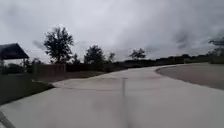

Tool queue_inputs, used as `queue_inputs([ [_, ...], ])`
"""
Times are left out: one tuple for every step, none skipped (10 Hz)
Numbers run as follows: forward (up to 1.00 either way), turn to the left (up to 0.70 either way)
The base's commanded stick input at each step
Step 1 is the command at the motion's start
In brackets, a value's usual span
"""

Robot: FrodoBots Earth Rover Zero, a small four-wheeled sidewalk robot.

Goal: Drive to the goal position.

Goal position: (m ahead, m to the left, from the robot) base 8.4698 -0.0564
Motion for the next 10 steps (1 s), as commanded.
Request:
queue_inputs([
  [0.85,-0.34],
  [0.85,-0.15],
  [0.85,0.00],
  [0.85,0.00],
  [0.85,0.00],
  [0.85,0.00],
  [0.85,0.00],
  [0.85,0.00],
  [0.85,0.00],
  [0.85,0.00],
])
